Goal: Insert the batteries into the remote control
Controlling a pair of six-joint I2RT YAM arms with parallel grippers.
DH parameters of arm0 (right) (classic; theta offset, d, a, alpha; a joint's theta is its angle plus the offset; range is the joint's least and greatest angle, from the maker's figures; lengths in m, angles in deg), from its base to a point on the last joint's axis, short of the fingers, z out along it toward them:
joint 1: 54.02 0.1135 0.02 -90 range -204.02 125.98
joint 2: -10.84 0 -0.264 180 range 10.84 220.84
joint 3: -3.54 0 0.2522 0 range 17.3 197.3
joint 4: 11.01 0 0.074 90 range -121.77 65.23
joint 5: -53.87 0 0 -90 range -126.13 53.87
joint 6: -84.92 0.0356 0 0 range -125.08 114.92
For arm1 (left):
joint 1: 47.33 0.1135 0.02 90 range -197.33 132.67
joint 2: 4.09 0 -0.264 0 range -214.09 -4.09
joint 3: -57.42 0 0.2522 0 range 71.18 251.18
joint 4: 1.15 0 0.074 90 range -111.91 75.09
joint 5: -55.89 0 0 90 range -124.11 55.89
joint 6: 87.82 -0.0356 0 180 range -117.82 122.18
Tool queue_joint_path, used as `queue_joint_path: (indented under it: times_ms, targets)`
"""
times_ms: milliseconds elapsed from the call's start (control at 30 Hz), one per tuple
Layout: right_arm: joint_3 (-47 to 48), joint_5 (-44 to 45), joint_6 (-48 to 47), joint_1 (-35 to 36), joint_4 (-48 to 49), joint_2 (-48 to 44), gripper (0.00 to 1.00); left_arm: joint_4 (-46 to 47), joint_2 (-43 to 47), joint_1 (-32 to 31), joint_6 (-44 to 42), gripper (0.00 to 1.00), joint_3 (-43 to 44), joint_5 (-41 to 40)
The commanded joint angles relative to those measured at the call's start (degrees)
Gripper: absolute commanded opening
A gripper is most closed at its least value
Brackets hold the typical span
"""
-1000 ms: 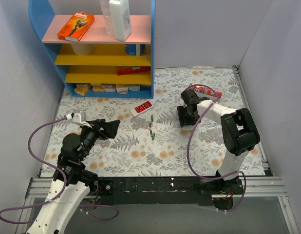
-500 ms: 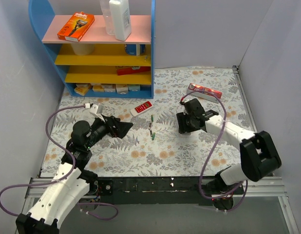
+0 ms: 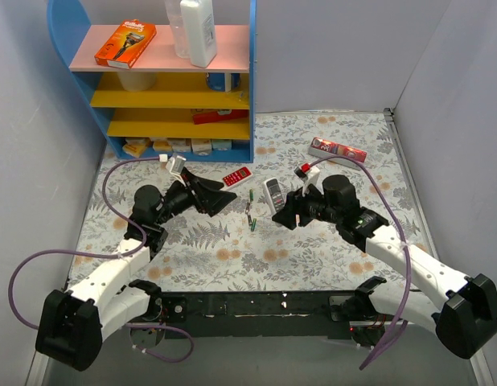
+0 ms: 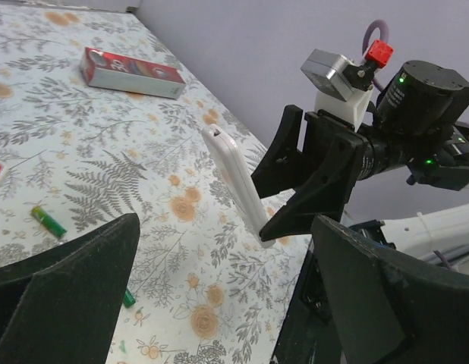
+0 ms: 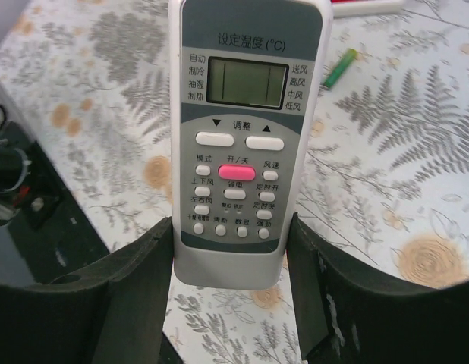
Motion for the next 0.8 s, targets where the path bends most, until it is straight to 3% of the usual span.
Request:
queue_joint_path:
  times_ms: [0,233,433,600,767]
  targets:
    - [-2.37,-11.96,2.0,1.36,12.97,-3.89,0.24,15.64,-3.25,-1.13,2.63,0.98,-0.9,6.52]
    - [-4.48,-18.83,5.34,2.95,21.24,-3.63,0.24,32.0,-9.41,-2.97,8.6,0.98,-2.83,11.01]
    - [-4.39,-19.72,6.31,5.14,23.98,-2.31,0.24,35.61,-10.47,-5.87,8.26,0.98,-3.62,10.66]
    - [-3.78,-20.24,6.48,6.99,25.74,-1.61,0.23,32.27,-10.9,-7.28,5.79,0.98,-3.1,9.26]
    - [-3.51,-20.6,6.75,8.22,27.58,-0.38,0.23,37.01,-13.1,-8.16,9.3,0.98,-4.41,9.25]
